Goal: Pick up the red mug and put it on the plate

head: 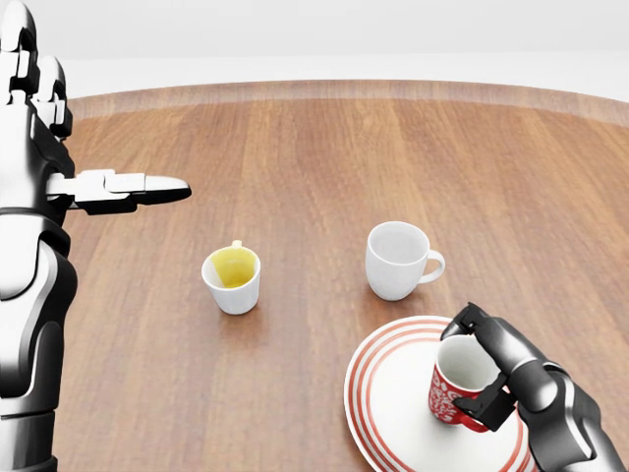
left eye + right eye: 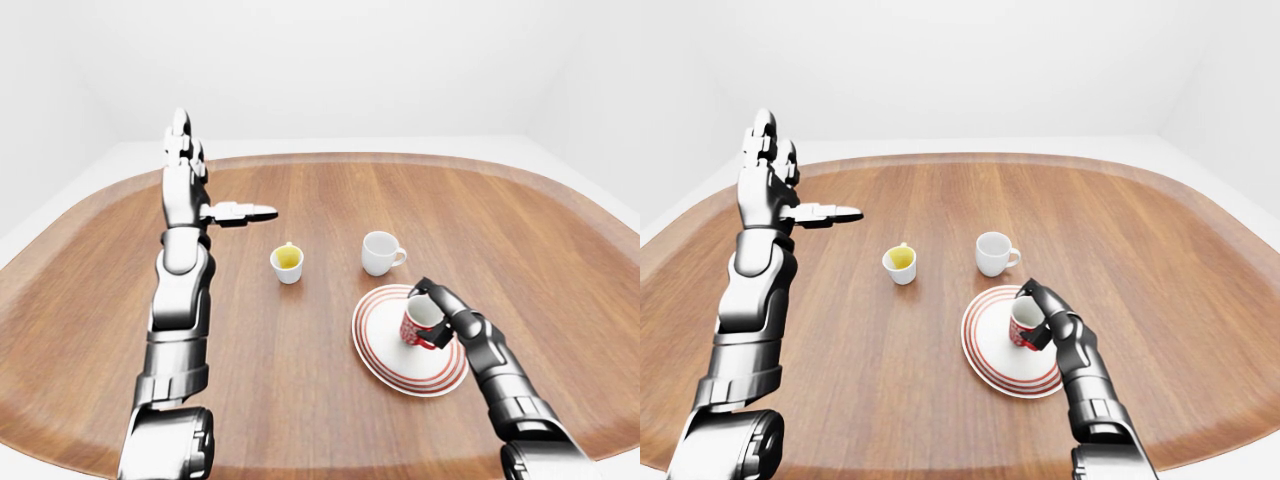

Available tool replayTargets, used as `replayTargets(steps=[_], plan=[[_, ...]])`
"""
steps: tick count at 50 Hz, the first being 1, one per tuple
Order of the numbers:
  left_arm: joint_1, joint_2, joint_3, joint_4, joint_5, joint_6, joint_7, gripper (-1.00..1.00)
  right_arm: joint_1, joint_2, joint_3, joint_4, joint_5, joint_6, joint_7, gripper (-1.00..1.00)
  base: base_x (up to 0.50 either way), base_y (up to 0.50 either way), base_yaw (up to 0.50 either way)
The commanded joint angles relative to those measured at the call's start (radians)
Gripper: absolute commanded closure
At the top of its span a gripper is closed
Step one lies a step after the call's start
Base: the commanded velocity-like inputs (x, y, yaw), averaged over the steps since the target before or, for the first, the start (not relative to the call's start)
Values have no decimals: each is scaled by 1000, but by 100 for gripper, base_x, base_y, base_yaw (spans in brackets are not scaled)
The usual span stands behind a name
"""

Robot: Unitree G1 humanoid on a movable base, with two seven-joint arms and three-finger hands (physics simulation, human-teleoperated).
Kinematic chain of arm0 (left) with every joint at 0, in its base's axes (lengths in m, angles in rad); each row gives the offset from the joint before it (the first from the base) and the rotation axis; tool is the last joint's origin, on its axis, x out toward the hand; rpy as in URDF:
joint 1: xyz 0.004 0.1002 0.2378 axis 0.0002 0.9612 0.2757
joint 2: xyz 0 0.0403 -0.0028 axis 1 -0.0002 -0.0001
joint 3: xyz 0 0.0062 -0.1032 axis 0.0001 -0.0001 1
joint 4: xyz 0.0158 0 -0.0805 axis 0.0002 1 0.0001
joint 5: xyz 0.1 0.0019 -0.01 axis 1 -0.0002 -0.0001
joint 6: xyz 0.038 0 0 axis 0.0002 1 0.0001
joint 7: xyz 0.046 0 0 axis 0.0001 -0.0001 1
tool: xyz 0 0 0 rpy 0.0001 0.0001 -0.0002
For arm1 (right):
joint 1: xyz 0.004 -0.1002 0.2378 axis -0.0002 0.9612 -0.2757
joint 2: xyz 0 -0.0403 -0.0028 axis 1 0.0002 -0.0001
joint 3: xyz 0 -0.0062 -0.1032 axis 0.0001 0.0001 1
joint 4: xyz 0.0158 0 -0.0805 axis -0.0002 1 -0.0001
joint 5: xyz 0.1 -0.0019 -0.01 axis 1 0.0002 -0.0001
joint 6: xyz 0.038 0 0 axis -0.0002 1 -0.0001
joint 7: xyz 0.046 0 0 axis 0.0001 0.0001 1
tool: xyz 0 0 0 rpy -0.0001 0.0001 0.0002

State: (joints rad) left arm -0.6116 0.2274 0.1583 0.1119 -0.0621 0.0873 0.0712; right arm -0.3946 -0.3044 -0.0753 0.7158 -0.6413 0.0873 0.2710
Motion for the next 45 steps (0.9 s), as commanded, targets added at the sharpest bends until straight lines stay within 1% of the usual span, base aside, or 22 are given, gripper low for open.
replayTargets(steps=[1,9,10,11,12,13,38,41,45], plan=[[1,-2,1,-13,1,0,-1,-100,-8,5,3,8,-20,0,-11,100,0,0,0],[4,-2,1,-20,0,0,-1,-100,-3,5,2,3,-18,0,-12,100,0,0,0],[4,-2,1,-19,0,0,-1,-100,-3,4,1,3,-17,0,-12,94,0,0,0],[5,-2,1,-20,0,0,-1,-100,-3,2,0,4,-17,0,-12,-37,0,0,0],[5,-2,1,-20,0,0,-1,-100,-2,2,0,4,-16,0,-12,-75,0,0,0],[4,-1,2,-20,0,0,-1,-100,-1,1,0,5,-17,0,-13,-100,0,0,0],[9,0,4,-25,-3,0,-1,-100,-8,2,4,37,-12,0,-22,-100,0,0,0],[8,1,4,-27,-3,0,0,-100,-4,0,3,13,-13,0,-12,-100,0,0,0],[1,4,6,-41,-4,0,-1,-100,14,-3,-5,-78,-20,0,26,-100,0,0,0]])
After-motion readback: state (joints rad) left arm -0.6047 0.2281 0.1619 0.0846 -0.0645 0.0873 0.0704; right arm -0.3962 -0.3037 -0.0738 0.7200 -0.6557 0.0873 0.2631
